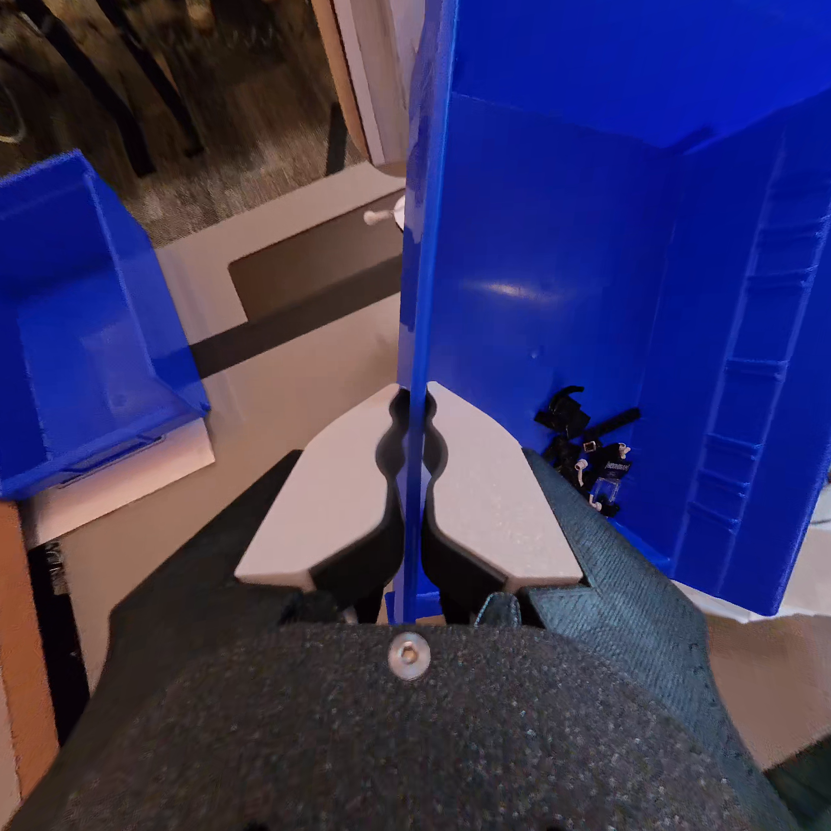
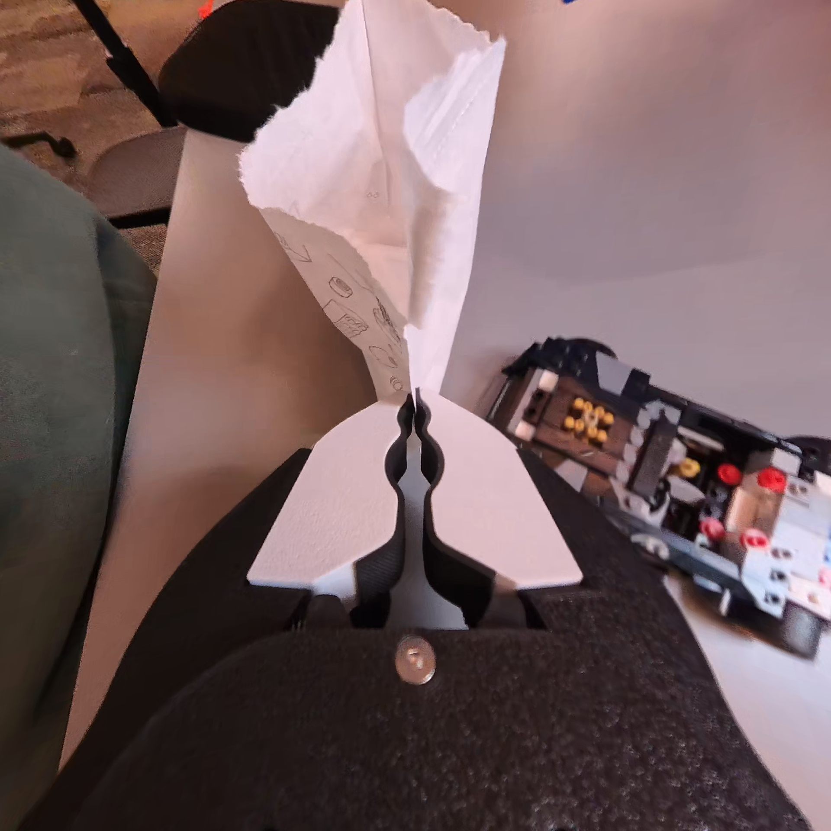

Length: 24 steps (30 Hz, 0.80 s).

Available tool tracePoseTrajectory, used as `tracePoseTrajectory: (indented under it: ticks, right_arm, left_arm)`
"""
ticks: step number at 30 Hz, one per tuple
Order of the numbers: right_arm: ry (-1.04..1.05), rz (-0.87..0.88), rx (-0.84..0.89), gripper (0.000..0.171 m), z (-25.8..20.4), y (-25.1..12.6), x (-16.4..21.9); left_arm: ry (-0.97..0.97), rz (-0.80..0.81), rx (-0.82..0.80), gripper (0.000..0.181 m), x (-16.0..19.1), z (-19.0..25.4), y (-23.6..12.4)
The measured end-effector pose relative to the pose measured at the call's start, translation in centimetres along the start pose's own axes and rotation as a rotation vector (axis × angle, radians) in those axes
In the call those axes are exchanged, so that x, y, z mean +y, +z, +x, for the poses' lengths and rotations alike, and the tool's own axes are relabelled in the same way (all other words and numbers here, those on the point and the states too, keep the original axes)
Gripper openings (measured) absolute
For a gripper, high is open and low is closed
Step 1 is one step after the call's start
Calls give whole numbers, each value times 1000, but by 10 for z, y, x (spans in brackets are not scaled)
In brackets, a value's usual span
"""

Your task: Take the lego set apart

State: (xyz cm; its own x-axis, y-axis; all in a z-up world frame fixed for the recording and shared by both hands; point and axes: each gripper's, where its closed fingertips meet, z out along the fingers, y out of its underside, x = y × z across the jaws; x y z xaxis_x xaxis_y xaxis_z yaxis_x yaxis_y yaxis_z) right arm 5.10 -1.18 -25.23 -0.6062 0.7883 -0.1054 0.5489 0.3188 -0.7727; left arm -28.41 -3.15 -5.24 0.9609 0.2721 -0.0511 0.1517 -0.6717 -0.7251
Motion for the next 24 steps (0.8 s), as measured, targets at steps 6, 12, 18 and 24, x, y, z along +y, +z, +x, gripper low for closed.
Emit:
tracePoseTrajectory:
  ticks: [6,12,18,24]
  right_arm:
    - [61,-2,-18,0,8,35,-24]
    - [108,-7,20,0,8,44,-39]
    - [140,-1,13,0,2,57,-51]
    - [156,47,-11,0,3,67,-57]
  left_arm:
    - [37,82,-185,5,-15,-11,-19]
    - [48,151,-249,5,-21,-2,-33]
    - [57,208,-263,5,-29,16,-40]
    - [97,270,-340,5,-33,30,-58]
